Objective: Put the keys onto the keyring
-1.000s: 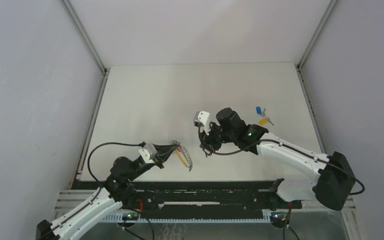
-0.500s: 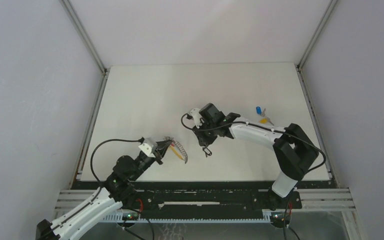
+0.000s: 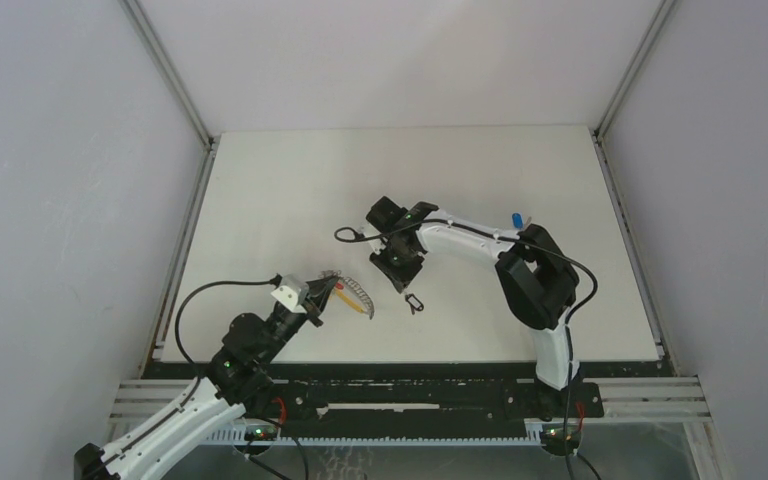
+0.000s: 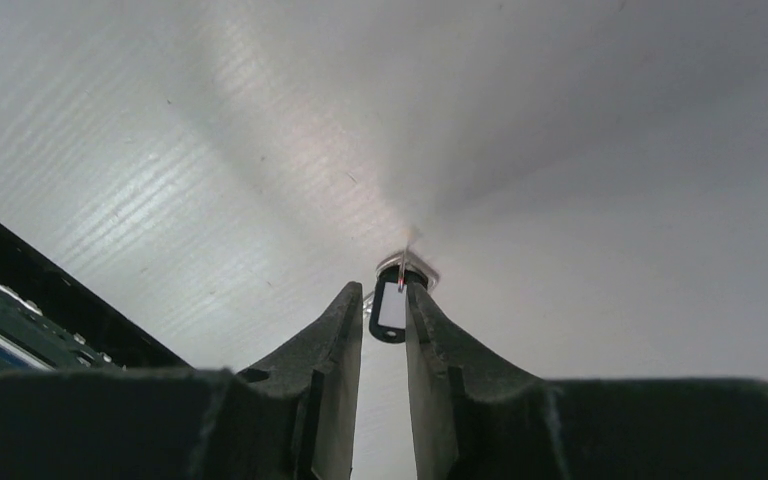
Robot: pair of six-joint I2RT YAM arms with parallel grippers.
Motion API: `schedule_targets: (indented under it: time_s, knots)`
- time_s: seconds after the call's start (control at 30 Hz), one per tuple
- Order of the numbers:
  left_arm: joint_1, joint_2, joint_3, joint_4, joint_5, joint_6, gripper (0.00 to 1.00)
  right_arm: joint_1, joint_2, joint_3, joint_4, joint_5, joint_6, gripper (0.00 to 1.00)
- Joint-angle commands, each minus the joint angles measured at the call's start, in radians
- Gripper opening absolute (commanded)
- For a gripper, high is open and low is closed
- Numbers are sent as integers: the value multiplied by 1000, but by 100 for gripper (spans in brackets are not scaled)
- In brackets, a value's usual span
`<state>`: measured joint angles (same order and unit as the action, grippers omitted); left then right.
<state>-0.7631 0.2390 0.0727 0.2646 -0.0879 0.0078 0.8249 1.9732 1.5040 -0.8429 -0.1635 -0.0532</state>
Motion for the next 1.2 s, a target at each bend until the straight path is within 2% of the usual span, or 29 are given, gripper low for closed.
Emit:
schedule_targets:
  time_s: [0.0,0.57,1.17]
  knots:
    - [-1,-11,6,47,-11,-17,0,13,30,74,-95,32,-26,22]
    - [-1,-15,6,49,-10,-16,0,14,170,204,-211,33,-54,22]
    - [-1,-10,6,54,3,-14,0,19,201,232,-254,19,-69,15]
